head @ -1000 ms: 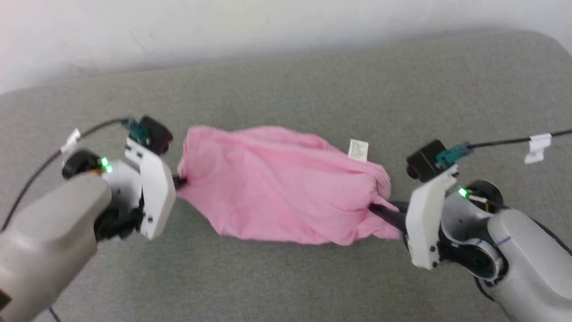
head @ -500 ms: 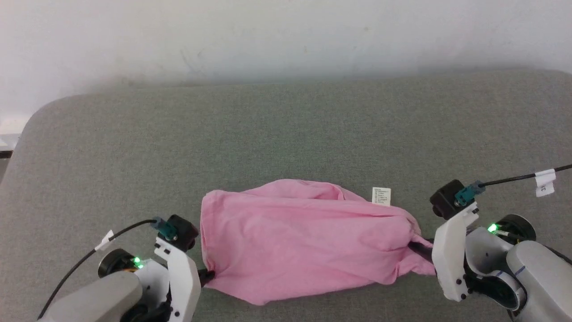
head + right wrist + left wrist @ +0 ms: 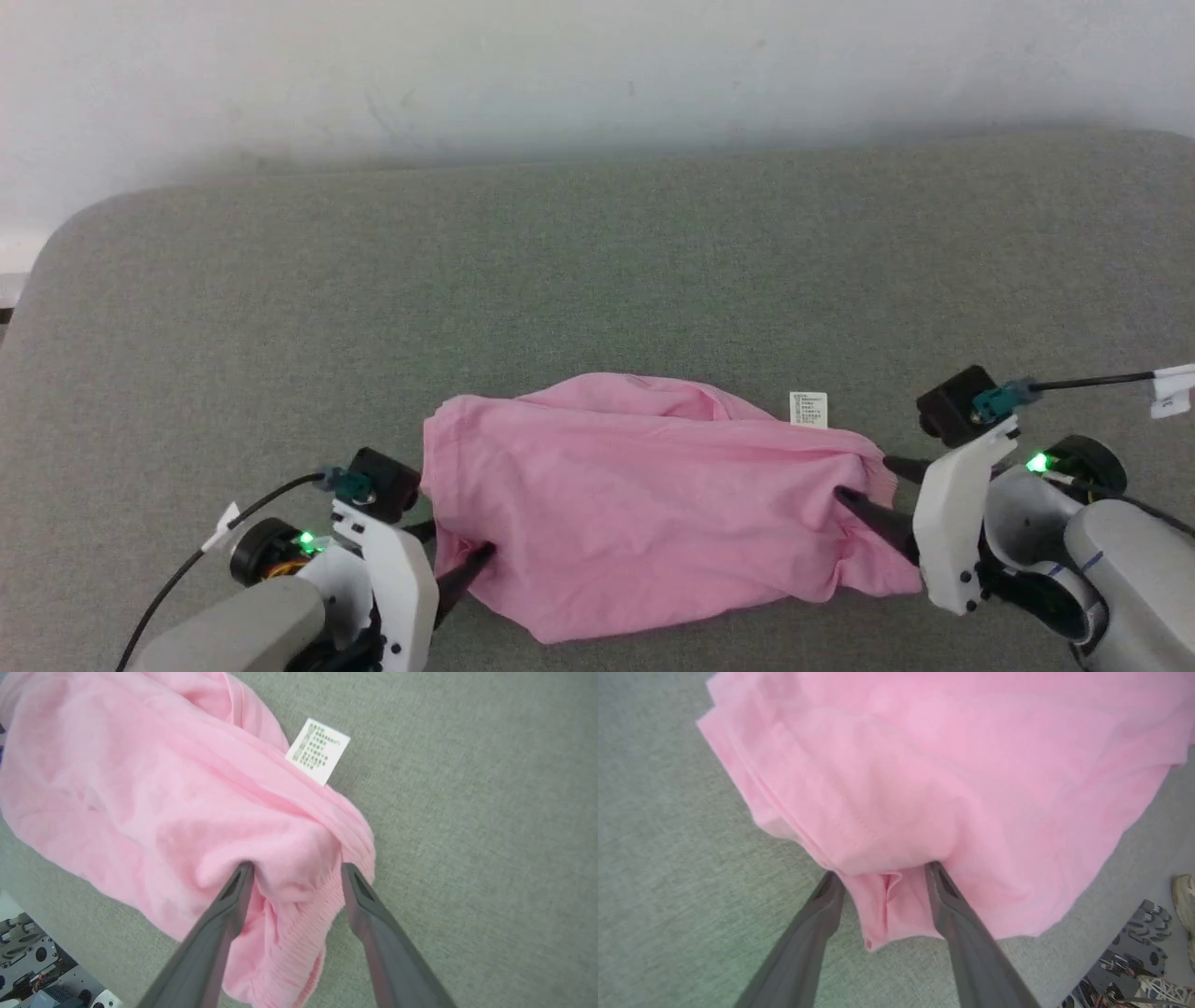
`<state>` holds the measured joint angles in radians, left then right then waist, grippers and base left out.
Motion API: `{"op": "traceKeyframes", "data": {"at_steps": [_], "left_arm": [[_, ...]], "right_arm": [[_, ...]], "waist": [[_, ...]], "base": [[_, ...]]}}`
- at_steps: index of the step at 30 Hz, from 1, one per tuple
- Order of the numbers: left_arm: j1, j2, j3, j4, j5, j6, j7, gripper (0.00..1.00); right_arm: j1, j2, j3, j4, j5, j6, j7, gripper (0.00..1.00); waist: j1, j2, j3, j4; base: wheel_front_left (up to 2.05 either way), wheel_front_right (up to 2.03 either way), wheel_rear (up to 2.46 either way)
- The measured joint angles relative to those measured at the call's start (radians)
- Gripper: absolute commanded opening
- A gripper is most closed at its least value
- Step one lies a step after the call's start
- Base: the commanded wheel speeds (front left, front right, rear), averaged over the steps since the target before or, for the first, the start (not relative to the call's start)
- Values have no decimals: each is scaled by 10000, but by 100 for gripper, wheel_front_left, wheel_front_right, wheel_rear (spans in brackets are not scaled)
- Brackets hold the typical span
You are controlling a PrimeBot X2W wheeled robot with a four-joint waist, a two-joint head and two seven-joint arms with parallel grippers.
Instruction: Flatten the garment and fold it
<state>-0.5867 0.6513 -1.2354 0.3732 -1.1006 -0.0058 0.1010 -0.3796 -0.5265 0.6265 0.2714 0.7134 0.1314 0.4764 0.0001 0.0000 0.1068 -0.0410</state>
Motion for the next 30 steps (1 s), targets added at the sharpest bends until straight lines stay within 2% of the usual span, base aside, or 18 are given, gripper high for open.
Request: {"op": "traceKeyframes", "data": {"at_steps": [5,10,14,17,19,22,25,27,30], "left_arm": [[158,347,470,-420,500,980,-1499,100],[367,708,1254,-1246,1411,2794,-3273,100],[865,702,2326,-2157,2397,4226,-3568,100],[1455,456,3731,-3175,3777,5219,-3580,100],[2096,242,4625,-3634,4637,5712,-3580,100],[3223,-305,5839,-4197,5641,6126,-3580,100],[4228,-949,6984,-4635,6403,6266,-3580,100],[4821,-1419,7720,-4777,6734,6240,-3580,100],[5506,-2077,8617,-4775,7160,5854,-3580,100]], "right_arm": [[106,-545,-520,-1080,38,0,-36,100],[425,-853,-965,-1843,29,0,811,100],[586,-782,-1482,-1781,27,0,1687,100],[637,-539,-1732,-1557,-77,0,2190,100],[651,-343,-1827,-1356,-276,0,2276,100],[779,58,-2173,-807,-456,0,2290,100],[914,405,-2274,-314,-566,0,2380,100],[969,631,-2307,-38,-637,0,2406,100],[986,968,-2284,426,-784,0,2406,100]], "waist": [[0,1,-359,75],[-1,0,-653,145],[-1,0,-690,240],[-1,1,-614,340],[0,1,-543,415],[-1,1,-444,570],[0,0,-333,717],[-1,0,-246,796],[0,1,-127,902]], "base": [[0,0,0],[0,0,0],[0,0,0],[0,0,0],[0,0,0],[0,0,0],[0,0,0],[0,0,0],[0,0,0]]}}
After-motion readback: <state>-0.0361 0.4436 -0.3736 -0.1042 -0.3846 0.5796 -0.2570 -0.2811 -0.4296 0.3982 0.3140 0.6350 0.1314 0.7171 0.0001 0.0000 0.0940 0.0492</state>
